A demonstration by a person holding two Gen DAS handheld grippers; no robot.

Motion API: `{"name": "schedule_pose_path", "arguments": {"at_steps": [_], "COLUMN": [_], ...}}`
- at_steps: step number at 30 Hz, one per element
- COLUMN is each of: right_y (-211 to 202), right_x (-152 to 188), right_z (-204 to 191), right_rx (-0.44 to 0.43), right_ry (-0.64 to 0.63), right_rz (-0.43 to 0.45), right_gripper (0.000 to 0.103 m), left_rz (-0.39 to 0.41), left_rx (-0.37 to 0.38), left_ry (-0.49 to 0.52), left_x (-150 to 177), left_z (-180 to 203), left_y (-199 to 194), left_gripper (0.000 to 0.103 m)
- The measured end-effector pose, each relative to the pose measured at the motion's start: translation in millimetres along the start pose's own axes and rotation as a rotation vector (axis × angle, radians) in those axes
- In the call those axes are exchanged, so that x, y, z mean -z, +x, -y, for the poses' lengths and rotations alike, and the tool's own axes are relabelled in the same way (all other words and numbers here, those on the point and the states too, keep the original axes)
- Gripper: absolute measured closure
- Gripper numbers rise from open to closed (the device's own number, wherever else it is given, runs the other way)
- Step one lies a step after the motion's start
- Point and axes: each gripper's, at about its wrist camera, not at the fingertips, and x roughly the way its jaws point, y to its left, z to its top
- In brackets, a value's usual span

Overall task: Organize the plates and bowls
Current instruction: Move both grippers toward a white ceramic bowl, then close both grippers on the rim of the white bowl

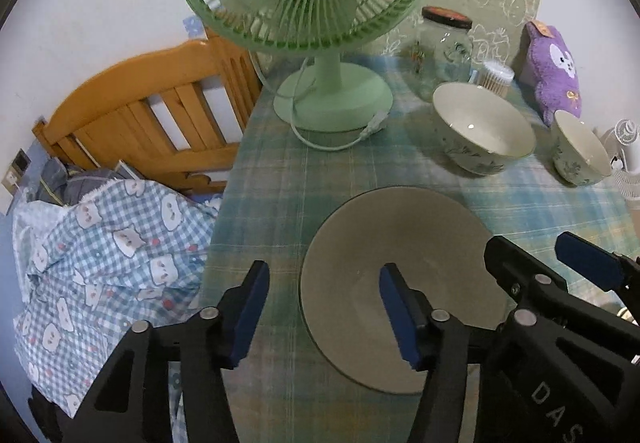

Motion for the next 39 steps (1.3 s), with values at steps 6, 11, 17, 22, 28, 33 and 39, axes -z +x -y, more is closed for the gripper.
{"name": "schedule_pose_path", "arguments": {"at_steps": [6, 11, 17, 22, 28, 33, 39], "right_y": [21.9, 31.6, 35.9, 33.0, 18.7, 1.9, -22.2], "right_x": [-1.4, -2.2, -2.5, -1.3, 8.7, 22.5, 44.7], "right_z": [-2.5, -3.9, -8.1, -11.2, -8.0, -1.1, 13.1], "right_rx": [0.001, 0.007, 0.005, 0.017, 0.035, 0.046, 0.064], "right_ry": [0.016, 0.022, 0.016, 0.012, 0.01, 0.029, 0.063], "right_rz": [-0.036, -0.06, -0.082, -0.089, -0.086, -0.09, -0.085], "right_gripper": [0.054, 0.072, 0.086, 0.086, 0.086, 0.086, 0.086], "left_rz": [-0.03, -0.048, -0.049, -0.054, -0.067, -0.06, -0.037], "left_rx": [0.016, 0.051, 0.031, 0.035, 0.054, 0.067, 0.09], "left_ry": [0.003, 0.012, 0.018, 0.008, -0.004, 0.018, 0.066], "left_x": [-1.1, -0.3, -0.2, 0.5, 6.8, 17.9, 34.9], "left_z": [-2.7, -1.7, -2.3, -3.8, -1.9, 2.4, 14.9], "left_y": [20.0, 26.3, 26.7, 24.3, 15.9, 0.9, -22.6], "left_gripper": [0.061, 0.067, 0.075, 0.078, 0.078, 0.078, 0.078]}}
